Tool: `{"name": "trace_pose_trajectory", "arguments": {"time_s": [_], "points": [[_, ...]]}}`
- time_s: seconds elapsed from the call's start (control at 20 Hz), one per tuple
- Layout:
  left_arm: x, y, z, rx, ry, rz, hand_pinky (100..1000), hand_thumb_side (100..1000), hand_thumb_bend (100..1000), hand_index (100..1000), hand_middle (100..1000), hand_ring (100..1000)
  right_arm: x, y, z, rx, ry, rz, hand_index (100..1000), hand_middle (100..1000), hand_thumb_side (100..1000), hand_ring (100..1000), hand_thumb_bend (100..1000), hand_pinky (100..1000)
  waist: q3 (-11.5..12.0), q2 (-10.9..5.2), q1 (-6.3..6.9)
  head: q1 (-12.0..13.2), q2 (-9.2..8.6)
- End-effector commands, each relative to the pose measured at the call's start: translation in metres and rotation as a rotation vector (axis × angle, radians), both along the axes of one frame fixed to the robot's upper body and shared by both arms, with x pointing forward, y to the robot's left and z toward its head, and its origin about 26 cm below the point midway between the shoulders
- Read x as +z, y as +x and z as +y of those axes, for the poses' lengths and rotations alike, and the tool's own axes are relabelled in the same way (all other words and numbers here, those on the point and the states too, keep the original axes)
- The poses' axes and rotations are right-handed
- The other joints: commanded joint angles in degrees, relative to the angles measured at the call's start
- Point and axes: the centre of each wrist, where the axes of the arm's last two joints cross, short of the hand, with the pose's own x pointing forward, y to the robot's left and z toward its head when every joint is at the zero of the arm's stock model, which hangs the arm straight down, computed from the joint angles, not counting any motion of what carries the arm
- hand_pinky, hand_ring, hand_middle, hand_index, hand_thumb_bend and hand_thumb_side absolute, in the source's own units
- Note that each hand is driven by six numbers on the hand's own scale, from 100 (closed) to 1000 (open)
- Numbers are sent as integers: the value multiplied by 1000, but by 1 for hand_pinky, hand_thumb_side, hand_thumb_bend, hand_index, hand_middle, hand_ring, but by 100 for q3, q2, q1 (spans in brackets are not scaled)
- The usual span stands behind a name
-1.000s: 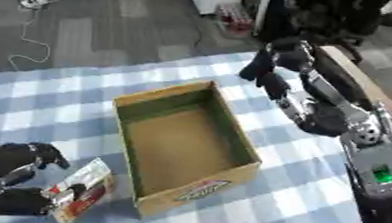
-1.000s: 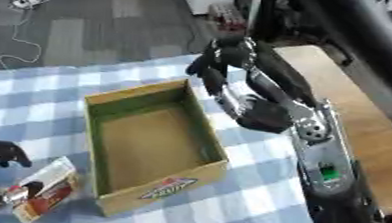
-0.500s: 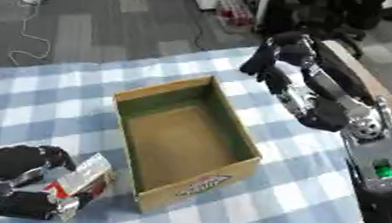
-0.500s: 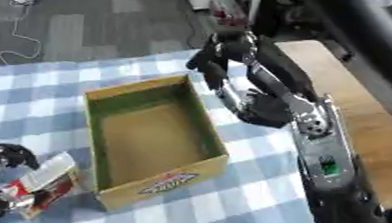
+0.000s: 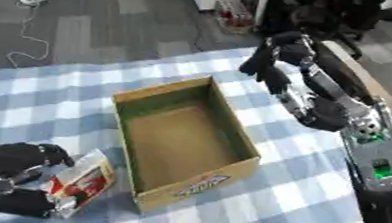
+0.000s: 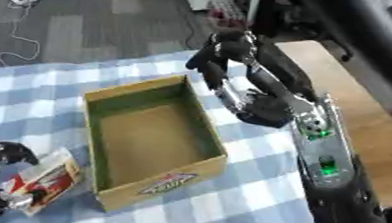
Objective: Pick up objects on the table and place them in the box.
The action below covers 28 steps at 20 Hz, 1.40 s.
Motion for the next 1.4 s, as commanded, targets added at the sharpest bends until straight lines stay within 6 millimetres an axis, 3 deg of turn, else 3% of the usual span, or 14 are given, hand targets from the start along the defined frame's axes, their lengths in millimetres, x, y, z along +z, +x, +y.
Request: {"name": "trace_pose_trajectory", "arguments": {"time_s": [0.05,0.3,0.5,0.55,0.6,0.65,0.7,0.75,0.95,1.4], "points": [[11,-3,0,-20,13,-29,852,984,255,897,885,836,8,-1,0,8,-2,-29,689,518,1000,443,100,390,-3,-42,9,14,20],[35,-12,-7,-68,-11,-114,851,991,243,895,884,834,8,-1,-1,7,-3,-28,689,518,1000,443,100,390,7,-50,8,27,34],[41,-11,-6,-75,-6,-134,863,1000,254,907,893,840,8,-1,-1,6,-3,-28,688,518,1000,443,100,390,10,-59,11,69,47],[41,-12,-5,-66,1,-133,902,1000,280,937,924,853,8,-1,-1,7,-3,-28,688,518,1000,443,100,390,8,-58,13,89,48],[39,-12,-4,-55,10,-130,884,1000,272,927,916,848,8,-1,-1,7,-3,-28,688,518,1000,443,100,390,4,-57,14,107,49],[36,-12,-3,-40,23,-123,973,1000,323,982,960,873,8,-1,-1,7,-3,-29,688,518,1000,443,100,390,0,-55,16,119,49],[31,-10,-2,-23,39,-111,960,1000,312,973,951,870,8,-1,-1,8,-3,-29,688,518,1000,443,100,390,-5,-54,16,128,50],[27,-8,-1,-9,51,-100,1000,1000,396,997,989,907,8,-1,0,9,-3,-29,688,518,1000,443,100,390,-8,-52,16,134,50],[15,-1,3,37,76,-66,1000,1000,422,987,1000,931,8,-1,0,10,-2,-30,688,518,1000,443,100,390,-16,-50,18,158,50],[9,3,2,45,71,-46,1000,1000,424,972,994,936,9,-1,0,12,-2,-31,688,518,1000,443,100,390,-25,-51,20,193,50]]}}
